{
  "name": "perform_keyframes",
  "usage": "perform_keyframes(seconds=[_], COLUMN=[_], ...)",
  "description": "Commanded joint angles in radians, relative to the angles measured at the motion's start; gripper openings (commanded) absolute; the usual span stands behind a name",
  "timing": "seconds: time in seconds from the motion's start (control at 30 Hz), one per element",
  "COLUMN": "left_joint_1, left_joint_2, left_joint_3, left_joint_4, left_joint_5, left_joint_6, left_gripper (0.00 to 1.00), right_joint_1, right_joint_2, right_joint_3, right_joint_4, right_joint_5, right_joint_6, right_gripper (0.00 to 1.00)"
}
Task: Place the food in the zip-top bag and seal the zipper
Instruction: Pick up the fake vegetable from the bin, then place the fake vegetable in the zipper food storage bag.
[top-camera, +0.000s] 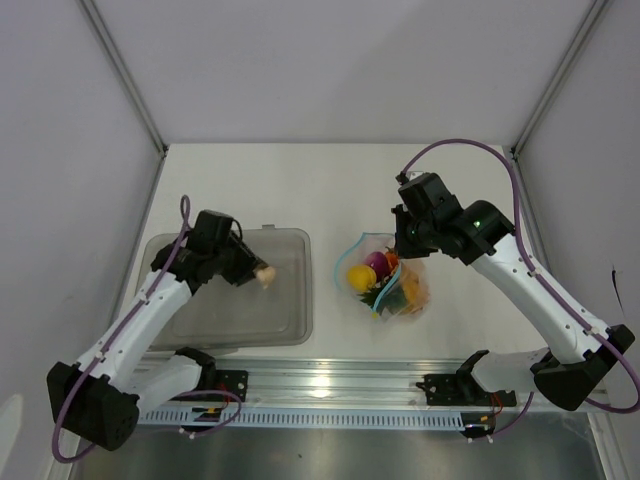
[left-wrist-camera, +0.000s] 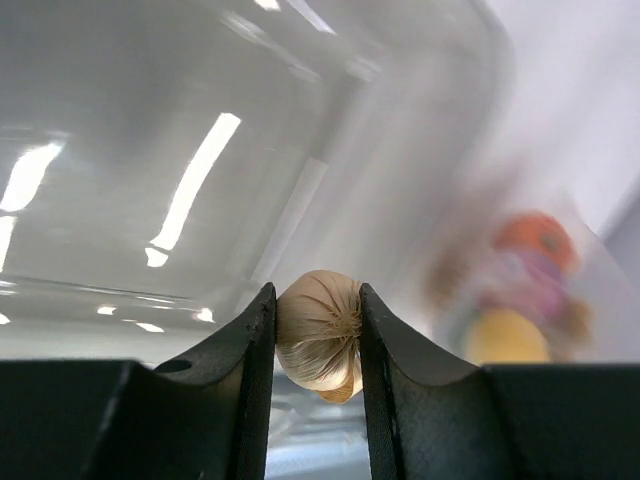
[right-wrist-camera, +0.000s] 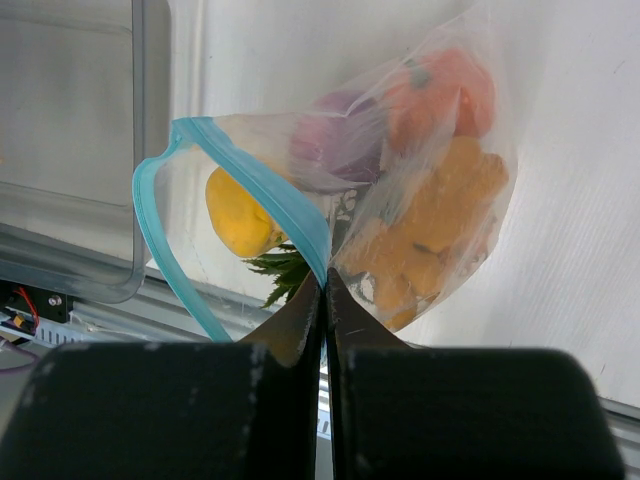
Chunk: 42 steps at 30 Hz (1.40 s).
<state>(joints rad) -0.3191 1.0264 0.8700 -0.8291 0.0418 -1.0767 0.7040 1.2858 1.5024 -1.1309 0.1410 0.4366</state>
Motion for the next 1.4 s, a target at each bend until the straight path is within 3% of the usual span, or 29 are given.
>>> perform_keyframes(seconds=[0.0, 0.17, 0.37, 0.8, 1.13, 1.2, 1.23, 1.37], left_joint_1=[-0.13, -0.32, -0.477, -0.637, -0.663, -0.663, -0.663, -0.663], left_joint_2=[-0.016, 0.081, 0.268, 0.443, 0.56, 0.546, 0.537, 0.474], left_joint_3=[0.104, 0.226, 0.391, 0.56, 0.646, 0.643, 0.638, 0.604], left_joint_4=[0.155, 0.3, 0.306, 0.266, 0.249, 0.248, 0.252, 0.274], left_joint_5=[0.078, 0.079, -0.006, -0.112, -0.132, -0.157, -0.161, -0.187], left_joint_6=[-0.043, -0.065, -0.074, -0.068, -0.005, 0.012, 0.046, 0.104], left_gripper=[0.32, 0.34, 0.36, 0.39, 0.71, 0.85, 0.97, 0.98], right_joint_1=[0.005, 0.003, 0.006, -0.003, -0.003, -0.005, -0.005, -0.006], right_joint_2=[0.001, 0.003, -0.002, -0.016, -0.019, -0.022, -0.023, -0.026], right_joint_3=[0.013, 0.03, 0.05, 0.065, 0.073, 0.071, 0.07, 0.065], right_joint_4=[0.023, 0.011, 0.002, -0.024, -0.032, -0.036, -0.036, -0.036], right_joint_5=[-0.001, 0.003, 0.003, 0.022, 0.028, 0.029, 0.031, 0.031], right_joint_6=[0.013, 0.014, 0.017, 0.011, 0.016, 0.016, 0.016, 0.016], right_gripper=[0.0, 0.0, 0.0, 0.0, 0.0, 0.0, 0.0, 0.0])
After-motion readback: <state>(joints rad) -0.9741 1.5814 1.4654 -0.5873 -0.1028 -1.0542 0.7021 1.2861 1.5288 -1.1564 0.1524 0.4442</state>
